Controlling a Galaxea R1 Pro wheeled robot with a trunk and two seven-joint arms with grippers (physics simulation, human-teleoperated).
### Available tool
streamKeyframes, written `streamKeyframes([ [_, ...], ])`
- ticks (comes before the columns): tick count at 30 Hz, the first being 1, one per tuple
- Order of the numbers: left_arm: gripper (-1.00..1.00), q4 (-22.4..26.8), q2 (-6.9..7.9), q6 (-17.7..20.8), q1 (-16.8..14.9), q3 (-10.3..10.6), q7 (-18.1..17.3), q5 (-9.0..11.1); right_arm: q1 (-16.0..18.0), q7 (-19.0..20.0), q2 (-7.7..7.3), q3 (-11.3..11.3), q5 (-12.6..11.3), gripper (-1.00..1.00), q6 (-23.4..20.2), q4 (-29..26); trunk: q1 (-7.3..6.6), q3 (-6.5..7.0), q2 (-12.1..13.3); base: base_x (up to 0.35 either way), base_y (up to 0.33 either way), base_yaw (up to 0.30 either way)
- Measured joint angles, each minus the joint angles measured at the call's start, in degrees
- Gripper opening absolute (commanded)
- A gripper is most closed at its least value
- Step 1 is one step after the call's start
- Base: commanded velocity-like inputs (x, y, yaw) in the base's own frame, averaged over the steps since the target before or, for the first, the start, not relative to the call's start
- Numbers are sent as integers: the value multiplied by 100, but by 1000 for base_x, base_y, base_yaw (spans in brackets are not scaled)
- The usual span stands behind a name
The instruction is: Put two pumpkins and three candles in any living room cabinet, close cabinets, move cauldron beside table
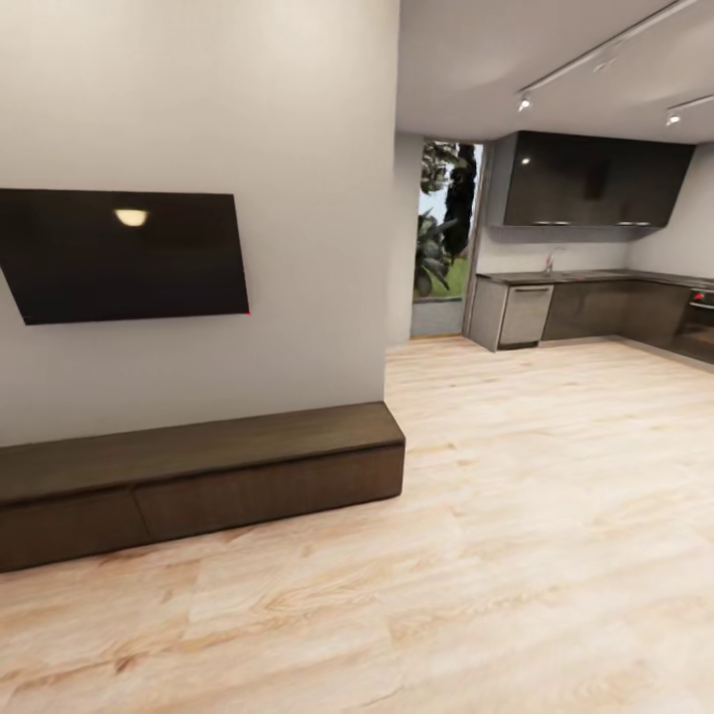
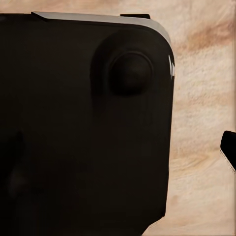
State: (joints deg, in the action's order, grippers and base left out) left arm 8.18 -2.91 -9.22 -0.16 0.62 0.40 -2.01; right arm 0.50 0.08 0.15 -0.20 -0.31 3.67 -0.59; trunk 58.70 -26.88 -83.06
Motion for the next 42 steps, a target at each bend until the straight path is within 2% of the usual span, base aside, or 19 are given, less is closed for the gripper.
streamKeyframes([
  [4,100,-44,-65,-21,0,-6,0,12,0,0,2,1,-6,100,5,15,0,0,0,329,0,8],
  [13,100,-157,-102,-268,6,-20,-1,27,0,0,11,4,-22,100,118,59,0,0,0,329,-81,2],
  [19,100,-186,-108,-424,7,-17,0,31,1,0,9,4,-39,100,123,63,0,0,0,314,-139,155],
  [28,100,-195,-114,-453,8,-12,-4,25,0,0,24,4,-55,100,103,63,1,0,0,271,-200,80],
  [31,100,-195,-114,-459,8,-12,-6,25,0,-5,107,7,-49,100,94,63,1,-3,0,266,-206,2],
  [42,100,-195,-109,-461,8,-12,-2,25,0,-5,114,4,-64,100,122,63,1,-14,0,265,-205,0],
])
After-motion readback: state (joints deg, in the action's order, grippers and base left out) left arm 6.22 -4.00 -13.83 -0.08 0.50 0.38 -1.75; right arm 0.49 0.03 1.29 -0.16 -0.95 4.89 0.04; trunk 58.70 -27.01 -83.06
